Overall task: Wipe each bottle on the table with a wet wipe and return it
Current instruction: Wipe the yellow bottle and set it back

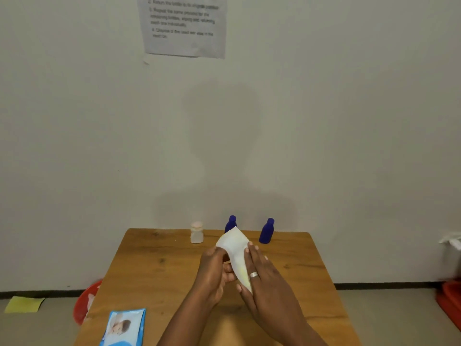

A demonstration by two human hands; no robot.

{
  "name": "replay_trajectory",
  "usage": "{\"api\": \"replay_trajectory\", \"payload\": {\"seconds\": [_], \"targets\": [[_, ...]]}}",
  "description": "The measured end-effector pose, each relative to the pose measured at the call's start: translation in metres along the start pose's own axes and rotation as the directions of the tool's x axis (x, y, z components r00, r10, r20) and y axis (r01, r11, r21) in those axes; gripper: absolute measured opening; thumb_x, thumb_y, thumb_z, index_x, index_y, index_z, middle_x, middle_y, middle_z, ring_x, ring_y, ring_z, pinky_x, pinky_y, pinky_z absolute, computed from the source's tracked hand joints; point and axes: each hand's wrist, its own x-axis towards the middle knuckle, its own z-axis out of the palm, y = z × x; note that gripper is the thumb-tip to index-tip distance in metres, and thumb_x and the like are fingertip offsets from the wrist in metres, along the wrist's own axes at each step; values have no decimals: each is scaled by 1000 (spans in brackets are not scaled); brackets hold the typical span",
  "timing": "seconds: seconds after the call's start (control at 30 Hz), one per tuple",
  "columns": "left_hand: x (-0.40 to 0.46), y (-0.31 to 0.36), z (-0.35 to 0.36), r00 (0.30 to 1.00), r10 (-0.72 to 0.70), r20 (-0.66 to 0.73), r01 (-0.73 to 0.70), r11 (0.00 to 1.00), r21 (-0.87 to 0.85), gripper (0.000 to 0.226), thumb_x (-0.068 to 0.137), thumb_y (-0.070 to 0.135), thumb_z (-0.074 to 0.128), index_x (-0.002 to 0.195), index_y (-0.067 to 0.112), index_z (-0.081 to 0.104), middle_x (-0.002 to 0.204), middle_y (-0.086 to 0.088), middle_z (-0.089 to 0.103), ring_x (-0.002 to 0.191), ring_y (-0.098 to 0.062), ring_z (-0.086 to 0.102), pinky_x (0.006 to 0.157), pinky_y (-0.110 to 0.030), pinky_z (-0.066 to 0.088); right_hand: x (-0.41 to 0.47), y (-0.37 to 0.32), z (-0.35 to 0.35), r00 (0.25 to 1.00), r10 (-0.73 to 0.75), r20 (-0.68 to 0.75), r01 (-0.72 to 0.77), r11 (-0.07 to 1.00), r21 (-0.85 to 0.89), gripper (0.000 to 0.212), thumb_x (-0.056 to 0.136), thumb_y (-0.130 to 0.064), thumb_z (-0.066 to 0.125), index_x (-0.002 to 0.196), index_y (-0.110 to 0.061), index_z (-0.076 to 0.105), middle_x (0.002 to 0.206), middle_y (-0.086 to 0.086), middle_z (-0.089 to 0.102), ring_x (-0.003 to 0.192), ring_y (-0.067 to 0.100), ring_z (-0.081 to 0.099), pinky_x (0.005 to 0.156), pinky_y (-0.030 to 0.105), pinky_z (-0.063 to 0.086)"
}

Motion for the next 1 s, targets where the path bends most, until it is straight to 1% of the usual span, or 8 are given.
{"api": "replay_trajectory", "payload": {"seconds": [0.1,0.2,0.23,0.33,0.53,0.7,0.87,1.0], "targets": [[-11,-15,27,1000,13,11,-13,1000,-21,33,101,16,42,129,3,51,107,-22,71,90,-35,71,67,-39,58,3,10,-4,994,-50,-97,53,998,26,73,96,-56,22,150,-25,-14,158,-7,-14,145,8,-7,117,27,7],[2,-18,33,983,95,-159,-120,981,-153,46,101,6,33,143,-10,24,128,-15,57,110,-15,64,108,-37,40,-6,10,-9,989,-135,-53,132,990,-59,74,93,-43,40,153,-15,6,161,3,10,147,17,13,116,39,24],[6,-19,37,958,244,-149,-264,954,-141,41,102,6,32,140,-7,30,124,-11,59,100,-12,67,105,-32,44,-10,15,-8,987,-155,-35,153,986,-69,77,88,-43,47,152,-14,15,159,4,19,145,18,22,111,39,33],[-9,-3,43,998,49,32,-48,998,-41,20,99,11,44,107,1,60,92,-13,70,68,-20,71,60,-27,59,-23,33,-6,988,-151,-23,150,988,-35,77,89,-48,45,152,-15,15,159,1,18,144,14,23,108,34,39],[-18,-16,61,1000,6,-3,-6,1000,14,20,100,14,45,109,2,59,82,-15,74,73,-29,72,59,-34,61,-13,34,-17,986,-69,-151,71,997,7,80,94,-51,38,152,-19,-7,160,-3,-7,145,11,-2,114,27,8],[-6,-10,53,998,32,-54,-26,995,97,30,98,0,38,123,-3,55,97,-14,71,78,-22,68,59,-30,59,-27,48,-2,990,-119,-81,116,992,-40,90,88,-51,52,152,-19,-3,159,3,18,143,18,27,107,34,41],[-11,-12,60,998,19,55,-24,995,101,21,99,17,49,113,5,60,91,-19,75,86,-37,72,73,-45,60,-22,55,-12,992,6,-126,19,981,192,87,91,-65,33,148,-29,-21,159,-13,-19,145,5,-7,114,22,18],[-10,-14,60,998,31,56,-34,998,57,22,100,12,43,114,5,58,94,-18,69,80,-31,67,56,-37,58,-16,41,-11,969,-76,-236,94,993,67,84,90,-35,61,152,-13,10,160,5,17,144,17,23,109,30,34]]}}
